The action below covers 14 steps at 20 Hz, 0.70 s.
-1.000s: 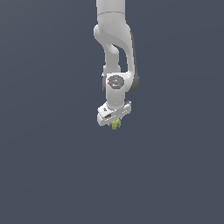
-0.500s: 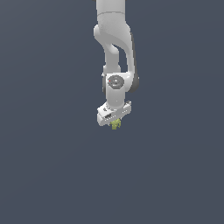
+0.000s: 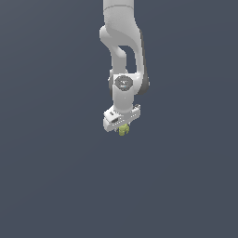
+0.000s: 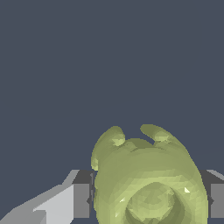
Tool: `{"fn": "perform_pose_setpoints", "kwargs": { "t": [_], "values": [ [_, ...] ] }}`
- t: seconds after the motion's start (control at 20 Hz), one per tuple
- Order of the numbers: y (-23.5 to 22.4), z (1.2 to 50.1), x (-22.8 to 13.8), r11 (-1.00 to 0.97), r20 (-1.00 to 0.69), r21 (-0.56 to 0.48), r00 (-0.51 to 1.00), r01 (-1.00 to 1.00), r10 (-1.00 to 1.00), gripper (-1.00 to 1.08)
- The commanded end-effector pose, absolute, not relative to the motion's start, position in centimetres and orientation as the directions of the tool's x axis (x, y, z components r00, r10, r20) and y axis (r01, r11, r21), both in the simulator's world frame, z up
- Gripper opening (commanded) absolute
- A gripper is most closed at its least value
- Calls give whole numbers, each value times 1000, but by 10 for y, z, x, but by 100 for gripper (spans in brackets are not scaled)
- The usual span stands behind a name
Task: Pick up the object and move it to a goal position.
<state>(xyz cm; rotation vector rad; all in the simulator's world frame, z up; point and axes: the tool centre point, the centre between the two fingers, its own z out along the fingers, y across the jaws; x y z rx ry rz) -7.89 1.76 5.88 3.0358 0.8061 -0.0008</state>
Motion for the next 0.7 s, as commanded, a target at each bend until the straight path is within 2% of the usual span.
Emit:
{"fn": "perform_pose_setpoints", "kwargs": {
  "t": [0.0,0.65],
  "values": [
    [19,71,-80,-868,0,1,868,496,496,-100],
    [27,164,-86,-868,0,0,868,497,497,-100]
  ]
}}
